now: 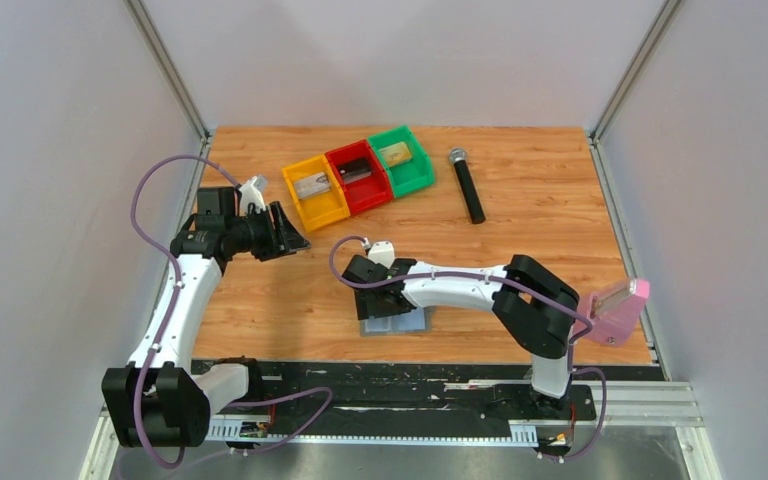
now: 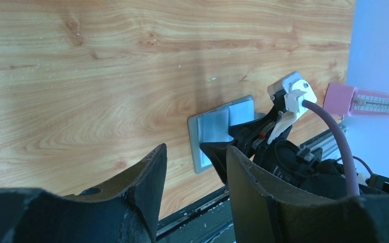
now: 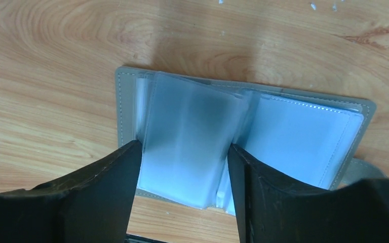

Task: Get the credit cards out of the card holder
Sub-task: Remove the credit card from the card holder.

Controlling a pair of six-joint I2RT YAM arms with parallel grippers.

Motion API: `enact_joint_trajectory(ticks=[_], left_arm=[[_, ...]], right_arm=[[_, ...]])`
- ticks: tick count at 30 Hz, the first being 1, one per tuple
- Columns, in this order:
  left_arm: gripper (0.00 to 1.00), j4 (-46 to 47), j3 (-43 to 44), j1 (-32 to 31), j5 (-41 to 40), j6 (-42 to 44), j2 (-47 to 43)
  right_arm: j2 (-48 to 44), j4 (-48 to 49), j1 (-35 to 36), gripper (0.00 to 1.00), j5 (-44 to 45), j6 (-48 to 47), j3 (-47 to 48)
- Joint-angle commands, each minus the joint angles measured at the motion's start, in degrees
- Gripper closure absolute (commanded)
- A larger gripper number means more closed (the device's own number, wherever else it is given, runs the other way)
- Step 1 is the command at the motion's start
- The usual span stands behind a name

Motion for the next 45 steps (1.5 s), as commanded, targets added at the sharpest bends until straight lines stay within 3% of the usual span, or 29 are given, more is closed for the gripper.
enact_joint_trajectory(ticks=[1, 19, 25, 38, 45], left_arm=[[0.45, 0.92, 0.43, 0.24, -0.14, 1.35, -0.69], [0.46, 1.70, -0.35, 0.18, 4.59, -0.62, 0.03], [0.48, 2.89, -2.29, -1.06, 9.17, -2.24, 1.06], [0.51, 8.26, -6.74, -9.52, 5.48, -7.79, 1.81], [0.52, 18.05, -10.16, -15.46, 5.60, -13.12, 5.40]], right_arm=[[2.12, -1.76, 0.32, 0.41, 1.62, 1.16, 0.58], [-4.54, 1.48, 0.37, 0.64, 3.46, 1.01, -1.94], [-11.03, 10.32, -0.56, 0.68, 0.95, 0.20, -9.32], [-21.95, 19.89, -4.59, 0.62, -1.85, 2.07, -23.16], [-28.93, 33.33, -8.69, 0.74, -8.81, 2.11, -35.12]])
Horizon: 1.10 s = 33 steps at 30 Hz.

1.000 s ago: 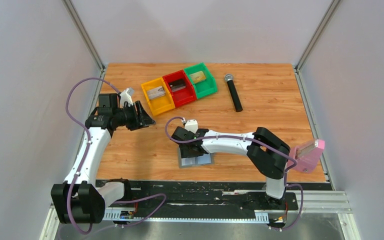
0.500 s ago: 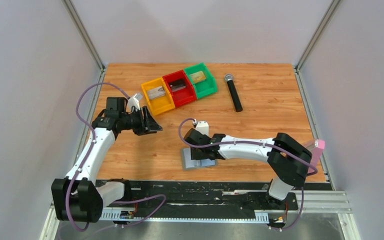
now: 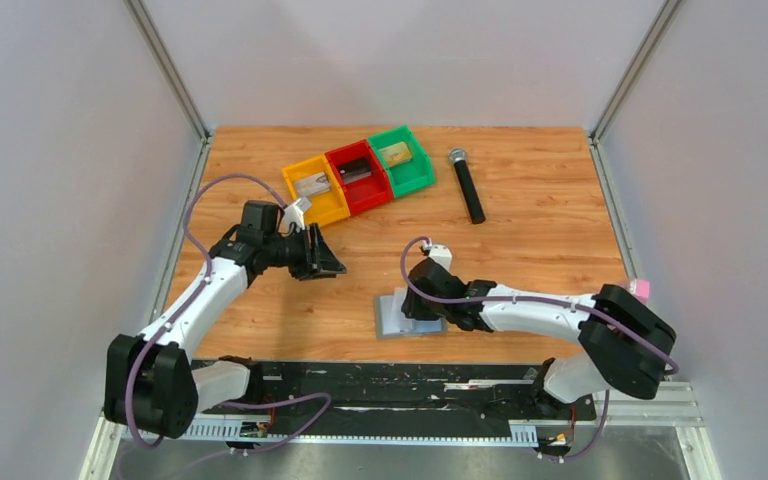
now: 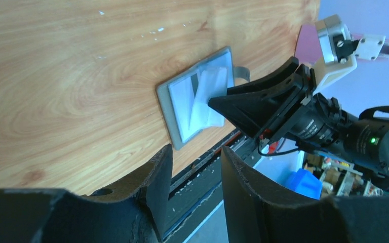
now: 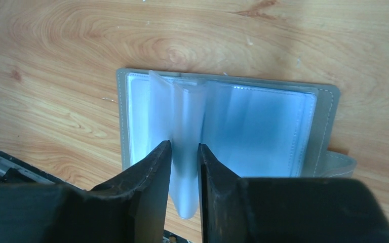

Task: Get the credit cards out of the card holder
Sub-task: Remove the credit card from the card holder.

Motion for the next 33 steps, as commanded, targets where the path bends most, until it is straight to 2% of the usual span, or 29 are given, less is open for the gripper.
enact_joint_trajectory(ticks=[1, 7, 14, 23, 26, 28, 31, 33], left_arm=[[0.53, 9.73, -2.20, -4.64, 0.16, -5.18, 3.27], [0.57, 19.65, -2.41, -11.57, -0.16, -9.91, 12.59], [0.70, 30.69, -1.03, -17.93, -0.43, -14.47, 21.69], [0.76, 32.58, 2.96, -21.44, -2.63, -14.11, 31.44], [0.77, 31.99, 4.02, -21.76, -2.86, -13.38, 32.99], [0.77, 30.92, 4.53, -21.74, -3.56, -12.73, 33.57], [0.77, 29.48, 4.57, -21.78, -4.22, -11.89, 33.82], [0.77, 28.91, 4.33, -21.77, -4.44, -11.44, 33.70]], right_arm=[[-5.16, 12.06, -3.00, 0.75, -4.93, 0.88, -6.51], [-10.03, 19.40, -7.20, 0.79, -9.57, 0.92, -13.18], [-13.54, 25.20, -10.89, 0.79, -15.81, 1.45, -18.37], [-15.08, 25.55, -12.97, 0.79, -17.35, 1.52, -20.31], [-17.17, 20.66, -13.58, 0.73, -15.59, 1.42, -18.76], [-18.83, 12.55, -13.70, 0.63, -10.12, 1.80, -16.27], [-22.39, -1.01, -13.75, 0.58, -0.89, 3.80, -12.65], [-24.95, -6.79, -13.79, 0.54, 3.00, 4.53, -11.04]])
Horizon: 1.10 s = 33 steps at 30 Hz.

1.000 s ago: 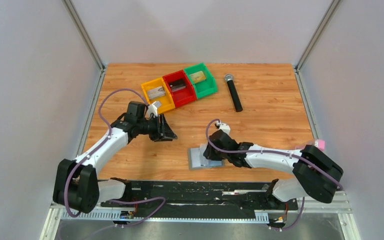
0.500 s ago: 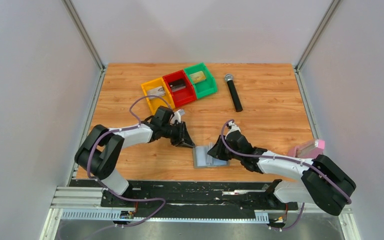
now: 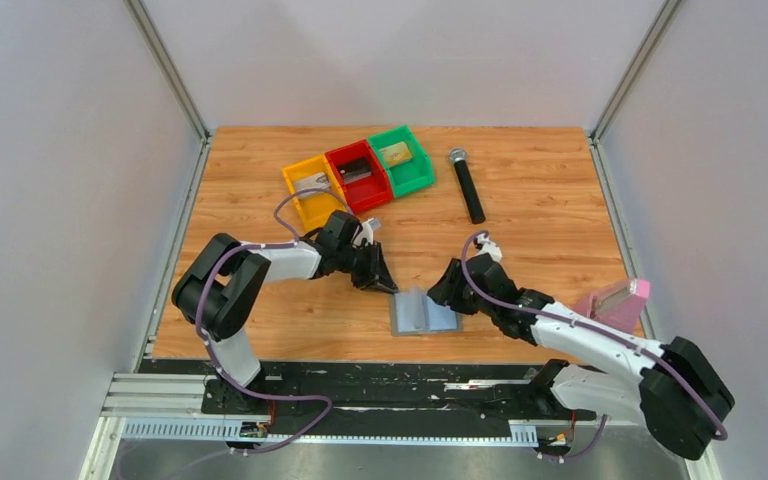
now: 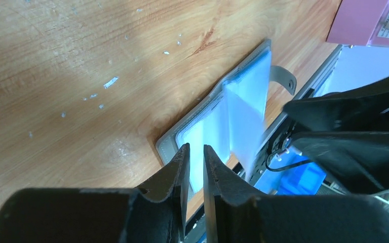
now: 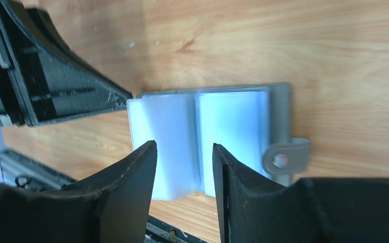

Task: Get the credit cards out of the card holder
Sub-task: Remove the credit card from the card holder.

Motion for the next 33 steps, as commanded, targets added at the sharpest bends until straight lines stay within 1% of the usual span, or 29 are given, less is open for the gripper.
enact_joint_trajectory(ticks=[1, 3, 5, 9, 12, 14, 19, 21, 26, 33], left_arm=[[0.77, -0.67, 1.21, -0.28, -1.47, 2.16, -0.08], [0.77, -0.82, 0.84, -0.32, -1.87, 2.52, -0.40], [0.77, -0.84, 0.25, -0.30, -1.93, 2.52, -0.92], [0.76, 0.15, -1.57, -0.34, -1.70, 1.99, -2.60], [0.76, -0.53, -2.36, -0.28, -2.49, 1.85, -4.16], [0.76, -3.38, -2.69, -0.24, -4.51, 2.18, -6.13], [0.74, -12.52, -3.24, 0.50, -13.21, 3.81, -14.46], [0.74, -15.16, -3.58, 1.49, -15.21, 4.18, -17.57], [0.73, -18.66, -4.80, 4.21, -16.73, 4.93, -24.42], [0.72, -21.00, -4.86, 4.95, -16.88, 5.39, -28.31]], right_arm=[[-6.33, -16.72, -0.37, 0.53, 13.01, 2.48, 5.69], [-8.38, -19.77, -0.37, 0.53, 14.88, 2.50, 7.14], [-9.62, -21.54, -0.36, 0.54, 14.92, 1.95, 8.95], [-9.21, -18.95, 0.67, 0.55, 8.00, -1.60, 12.32], [-4.30, -18.87, 3.11, 0.48, 7.92, -1.81, 15.18], [-0.28, -20.09, 5.07, 0.44, 9.31, -0.66, 16.90], [9.56, -21.33, 10.21, 0.37, 12.08, 0.33, 21.03], [13.60, -23.17, 11.34, 0.33, 12.74, 0.49, 23.22], [20.65, -24.71, 13.42, 0.29, 13.62, -0.11, 26.76], [26.55, -25.80, 14.65, 0.24, 14.94, -1.06, 28.75]])
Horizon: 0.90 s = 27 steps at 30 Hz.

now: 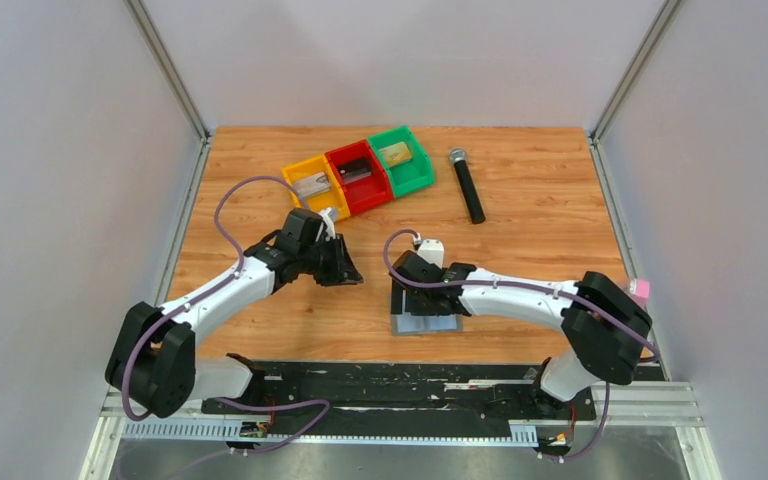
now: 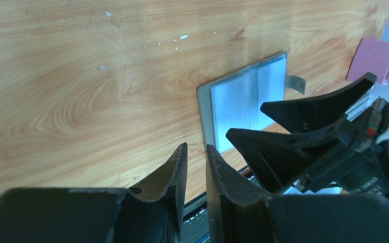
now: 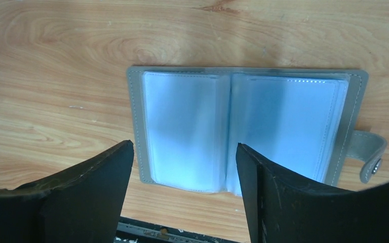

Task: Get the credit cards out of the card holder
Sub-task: Remove the credit card from the card holder.

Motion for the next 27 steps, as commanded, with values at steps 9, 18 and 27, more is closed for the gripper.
enact_joint_trajectory(ticks=[9, 18, 27], left_arm=[[0.73, -1.47, -0.04, 0.28, 0.41, 1.20, -1.55], [0.73, -1.17, -0.58, 0.23, 0.29, 1.27, -1.44], [0.73, 3.89, -2.08, 0.23, 6.79, 1.07, 1.37]], right_arm=[[7.69, -1.81, 1.52, 0.25, 3.72, -1.89, 3.77], [9.15, -1.82, 2.58, 0.44, 4.47, -1.40, 4.34], [4.79, 8.62, 2.62, 0.61, 1.34, -1.44, -0.24]])
